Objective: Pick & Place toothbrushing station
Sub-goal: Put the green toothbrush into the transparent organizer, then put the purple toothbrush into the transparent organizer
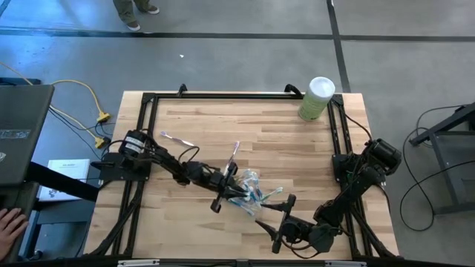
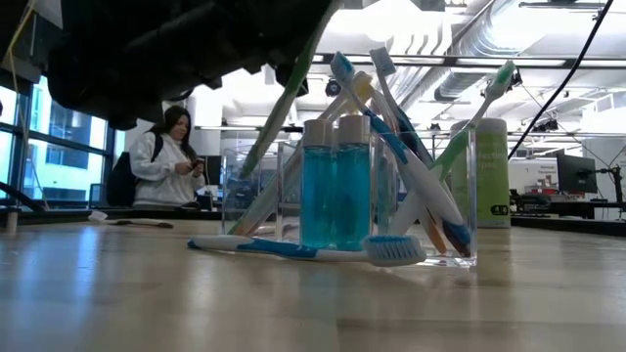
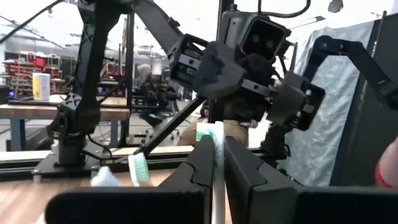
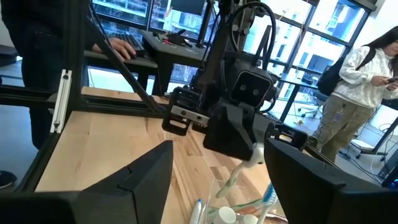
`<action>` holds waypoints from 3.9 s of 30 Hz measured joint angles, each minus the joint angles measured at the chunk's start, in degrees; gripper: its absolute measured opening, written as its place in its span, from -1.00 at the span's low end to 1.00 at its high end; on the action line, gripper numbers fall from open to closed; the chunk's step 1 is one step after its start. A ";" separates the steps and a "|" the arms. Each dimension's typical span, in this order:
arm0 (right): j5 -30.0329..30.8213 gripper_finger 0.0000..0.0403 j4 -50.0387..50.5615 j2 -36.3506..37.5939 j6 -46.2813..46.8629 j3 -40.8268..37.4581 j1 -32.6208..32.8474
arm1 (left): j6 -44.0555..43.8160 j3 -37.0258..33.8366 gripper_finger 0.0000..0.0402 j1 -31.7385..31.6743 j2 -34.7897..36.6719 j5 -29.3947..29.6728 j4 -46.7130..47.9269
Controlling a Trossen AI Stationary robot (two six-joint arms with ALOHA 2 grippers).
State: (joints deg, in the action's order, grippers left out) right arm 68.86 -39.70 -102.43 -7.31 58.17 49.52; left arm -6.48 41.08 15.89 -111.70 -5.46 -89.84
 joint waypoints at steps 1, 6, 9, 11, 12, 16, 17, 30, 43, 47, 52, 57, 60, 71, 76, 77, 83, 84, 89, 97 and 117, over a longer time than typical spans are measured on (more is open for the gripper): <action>-0.05 0.20 0.02 0.00 0.00 0.00 0.00 | 0.00 -0.04 -0.96 0.15 0.00 -0.01 0.01; -0.31 0.20 0.03 0.00 0.07 0.00 0.00 | -0.01 -1.82 -0.94 0.45 0.00 0.69 0.00; -0.35 0.20 0.01 0.00 0.07 0.00 0.00 | -0.80 -2.84 -0.94 0.41 0.00 1.63 -0.02; -0.33 0.20 0.02 0.00 0.04 0.00 0.00 | -0.88 -3.31 -0.94 0.41 0.00 1.73 0.00; -0.33 0.20 0.02 0.00 0.04 0.00 0.00 | -0.96 -3.60 -0.93 0.41 0.00 1.71 -0.02; -0.32 0.20 0.00 0.00 0.04 0.00 0.00 | -3.21 -5.47 -0.93 0.11 0.06 1.66 -0.02; -0.28 0.20 -0.01 0.00 0.04 0.01 0.00 | -3.98 -6.06 -0.93 -0.03 0.11 1.69 -0.02; -0.26 0.20 0.00 0.00 0.02 0.02 0.00 | -7.32 -9.01 -0.77 -0.51 2.49 1.23 0.75; -0.24 0.20 0.00 0.00 0.00 0.02 0.00 | -9.25 -9.05 -0.33 -0.40 3.34 -1.04 1.97; -0.25 0.20 0.00 0.00 0.00 0.02 0.00 | -9.88 -9.65 -0.32 -1.34 4.55 -1.04 2.61; -0.34 0.20 0.01 0.00 0.00 0.04 0.00 | -9.88 -13.27 -0.32 -3.30 9.43 -0.62 2.95; -0.39 0.20 0.04 0.00 -0.56 0.04 0.00 | -9.88 -18.55 -0.32 -4.45 18.86 -0.19 8.72; -0.39 0.20 0.06 0.00 -1.62 0.04 0.00 | -9.86 -19.82 -0.32 -5.47 29.02 3.33 28.20; -0.21 0.20 0.71 0.00 -3.50 0.04 -1.11 | -24.10 -5.97 -0.32 -15.01 57.75 17.36 116.76; -3.45 0.20 2.55 0.00 -3.63 0.04 -3.53 | -23.28 4.48 -0.32 -26.17 54.37 9.83 144.27; -4.11 0.20 2.78 0.00 -3.49 0.04 -4.07 | -21.35 6.12 -0.32 -28.45 52.95 8.59 147.28; -8.74 0.20 3.31 0.02 -1.43 0.04 -6.80 | -5.80 11.06 -0.32 -41.10 42.21 5.88 158.64; -9.24 0.20 3.39 0.02 -1.42 0.04 -6.99 | -2.04 11.07 -0.32 -42.90 40.44 5.92 159.72; -9.51 0.20 3.41 0.02 -1.40 0.04 -6.91 | 16.03 11.08 -0.32 -48.63 33.90 8.36 161.61; -9.51 0.20 4.87 0.02 -1.08 0.04 -6.93 | 24.62 11.08 -0.33 -55.74 31.20 12.38 156.47; -14.05 0.20 12.72 0.02 4.31 0.04 -9.14 | 27.61 7.72 -0.33 -64.55 28.02 13.82 150.86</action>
State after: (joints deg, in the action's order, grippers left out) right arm 54.81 -26.98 -102.41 -3.01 58.22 40.37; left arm 21.13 48.81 -48.66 -83.68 8.35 61.02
